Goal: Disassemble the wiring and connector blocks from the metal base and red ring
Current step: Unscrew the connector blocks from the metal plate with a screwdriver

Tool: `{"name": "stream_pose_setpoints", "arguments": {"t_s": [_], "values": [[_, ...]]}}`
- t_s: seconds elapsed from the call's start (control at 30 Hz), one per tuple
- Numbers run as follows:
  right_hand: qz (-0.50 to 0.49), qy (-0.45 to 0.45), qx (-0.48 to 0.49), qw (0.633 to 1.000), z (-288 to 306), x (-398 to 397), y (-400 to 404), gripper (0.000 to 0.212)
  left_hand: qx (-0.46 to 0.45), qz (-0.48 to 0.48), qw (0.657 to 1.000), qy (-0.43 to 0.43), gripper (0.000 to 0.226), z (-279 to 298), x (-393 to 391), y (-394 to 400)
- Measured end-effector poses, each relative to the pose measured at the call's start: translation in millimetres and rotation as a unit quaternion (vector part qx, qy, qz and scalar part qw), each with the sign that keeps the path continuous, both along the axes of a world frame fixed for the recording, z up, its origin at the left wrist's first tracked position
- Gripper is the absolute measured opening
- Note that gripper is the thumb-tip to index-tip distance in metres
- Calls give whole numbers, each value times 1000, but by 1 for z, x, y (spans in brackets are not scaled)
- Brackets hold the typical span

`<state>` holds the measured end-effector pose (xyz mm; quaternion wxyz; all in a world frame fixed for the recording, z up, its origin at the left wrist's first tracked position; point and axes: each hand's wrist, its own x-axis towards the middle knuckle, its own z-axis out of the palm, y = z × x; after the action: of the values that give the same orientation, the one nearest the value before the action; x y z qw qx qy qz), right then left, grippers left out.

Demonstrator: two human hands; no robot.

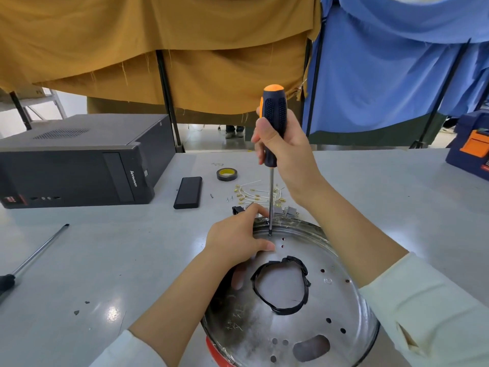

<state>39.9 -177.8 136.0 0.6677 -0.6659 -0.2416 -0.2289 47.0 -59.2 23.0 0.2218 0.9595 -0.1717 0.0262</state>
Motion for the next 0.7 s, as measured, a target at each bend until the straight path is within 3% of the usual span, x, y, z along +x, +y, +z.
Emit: {"name": "stream_pose_setpoints", "arguments": {"t_s": [0.13, 0.27, 0.43, 0.6, 0.7], "values": [[6, 11, 39, 999, -5, 3, -10, 14, 2, 2, 1000, -5, 52, -1, 0, 1], [9, 19, 123, 992, -16, 6, -15, 30, -4, 0, 1000, -3, 54, -1, 1, 0], [53, 21, 194, 979, -24, 9, -11, 17, 1, 0, 1000, -6, 53, 0, -1, 0], [107, 49, 202, 972, -35, 9, -13, 18, -3, -1, 1000, -3, 52, 2, -2, 0], [87, 64, 190, 976, -36, 8, -12, 22, -3, -3, 1000, 0, 51, 2, -1, 0]]}}
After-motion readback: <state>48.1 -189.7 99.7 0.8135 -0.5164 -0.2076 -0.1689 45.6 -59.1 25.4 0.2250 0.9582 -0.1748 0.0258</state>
